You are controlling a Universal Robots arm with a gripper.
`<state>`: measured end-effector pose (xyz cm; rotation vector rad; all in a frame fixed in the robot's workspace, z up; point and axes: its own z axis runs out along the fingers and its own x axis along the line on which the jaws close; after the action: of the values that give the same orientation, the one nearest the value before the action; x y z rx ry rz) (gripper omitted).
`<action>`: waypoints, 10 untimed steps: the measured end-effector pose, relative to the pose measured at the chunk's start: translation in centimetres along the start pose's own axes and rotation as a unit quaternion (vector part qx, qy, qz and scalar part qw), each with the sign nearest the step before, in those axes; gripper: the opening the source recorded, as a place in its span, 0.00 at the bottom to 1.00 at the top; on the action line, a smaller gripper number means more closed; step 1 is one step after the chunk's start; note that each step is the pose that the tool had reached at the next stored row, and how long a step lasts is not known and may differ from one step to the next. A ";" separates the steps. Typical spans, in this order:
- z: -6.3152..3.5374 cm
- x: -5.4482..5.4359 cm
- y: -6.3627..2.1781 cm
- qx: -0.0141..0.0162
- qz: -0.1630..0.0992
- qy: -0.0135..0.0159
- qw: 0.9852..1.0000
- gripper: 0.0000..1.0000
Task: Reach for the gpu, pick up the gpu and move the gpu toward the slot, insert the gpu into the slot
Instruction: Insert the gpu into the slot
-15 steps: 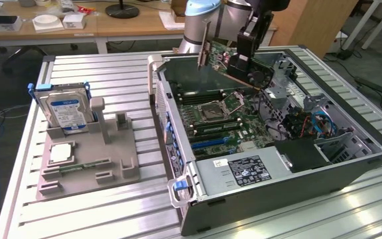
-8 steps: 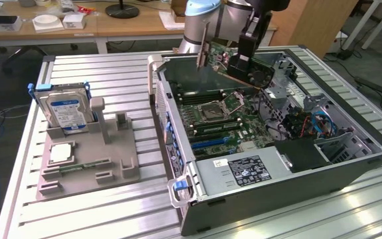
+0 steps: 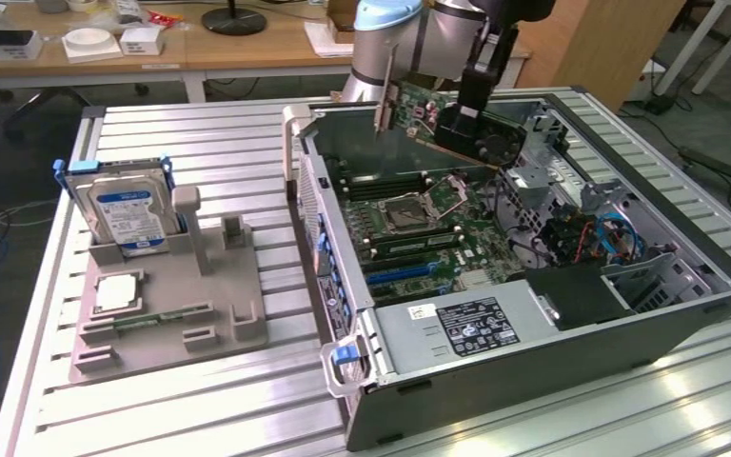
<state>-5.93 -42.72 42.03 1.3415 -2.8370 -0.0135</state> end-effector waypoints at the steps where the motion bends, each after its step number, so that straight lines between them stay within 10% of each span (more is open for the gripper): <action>1: 0.00 0.0 0.00 0.000 -0.005 0.000 1.000 0.26; 10: 0.00 0.0 -0.01 0.000 -0.048 0.000 0.999 0.26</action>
<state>-5.92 -42.73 42.04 1.4753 -2.7692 -0.0131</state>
